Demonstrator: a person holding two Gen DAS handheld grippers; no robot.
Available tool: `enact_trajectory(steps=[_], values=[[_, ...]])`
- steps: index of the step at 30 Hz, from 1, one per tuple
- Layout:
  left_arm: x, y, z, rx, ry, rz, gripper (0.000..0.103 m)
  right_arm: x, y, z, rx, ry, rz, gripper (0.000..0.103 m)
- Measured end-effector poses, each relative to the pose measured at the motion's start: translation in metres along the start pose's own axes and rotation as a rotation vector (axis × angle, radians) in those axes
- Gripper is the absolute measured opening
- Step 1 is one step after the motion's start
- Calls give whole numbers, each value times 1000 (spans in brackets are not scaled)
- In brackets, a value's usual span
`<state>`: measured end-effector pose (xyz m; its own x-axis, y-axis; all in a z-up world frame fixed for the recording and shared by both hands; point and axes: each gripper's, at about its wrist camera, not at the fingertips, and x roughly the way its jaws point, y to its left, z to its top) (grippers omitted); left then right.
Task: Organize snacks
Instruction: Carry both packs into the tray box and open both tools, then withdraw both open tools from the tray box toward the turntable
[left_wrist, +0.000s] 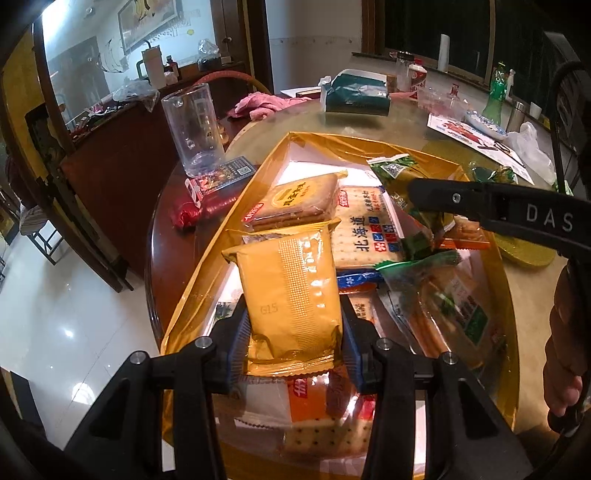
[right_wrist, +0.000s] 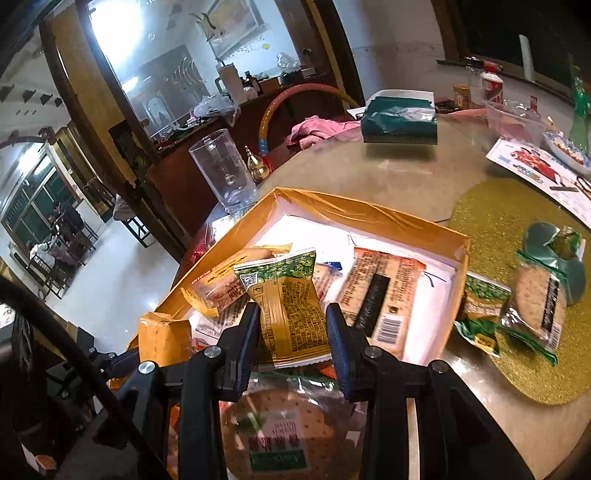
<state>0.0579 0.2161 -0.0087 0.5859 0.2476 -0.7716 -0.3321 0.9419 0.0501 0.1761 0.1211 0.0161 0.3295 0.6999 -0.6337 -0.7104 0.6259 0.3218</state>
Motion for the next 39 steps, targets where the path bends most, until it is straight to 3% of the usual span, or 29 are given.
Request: enact_trajectory(steps=[3, 6, 8, 9, 16, 28, 39], values=[[4, 1, 2, 10, 4, -17, 48, 6, 2, 1, -12, 8, -17, 36], [8, 3, 3, 8, 20, -47, 62, 8, 3, -1, -5, 17, -10, 38], [9, 7, 2, -17, 36, -69, 72, 2, 3, -2, -1, 6, -8, 50], [8, 9, 2, -30, 35, -70, 72, -1, 3, -3, 2, 0, -6, 53], [-29, 1, -6, -43, -72, -44, 83, -44, 4, -17, -5, -68, 9, 54], [-77, -76, -8, 49, -111, -156, 86, -122, -46, -60, 119, -151, -78, 58], [-91, -139, -15, 123, -88, -166, 86, -157, -95, -90, 210, -195, -95, 59]])
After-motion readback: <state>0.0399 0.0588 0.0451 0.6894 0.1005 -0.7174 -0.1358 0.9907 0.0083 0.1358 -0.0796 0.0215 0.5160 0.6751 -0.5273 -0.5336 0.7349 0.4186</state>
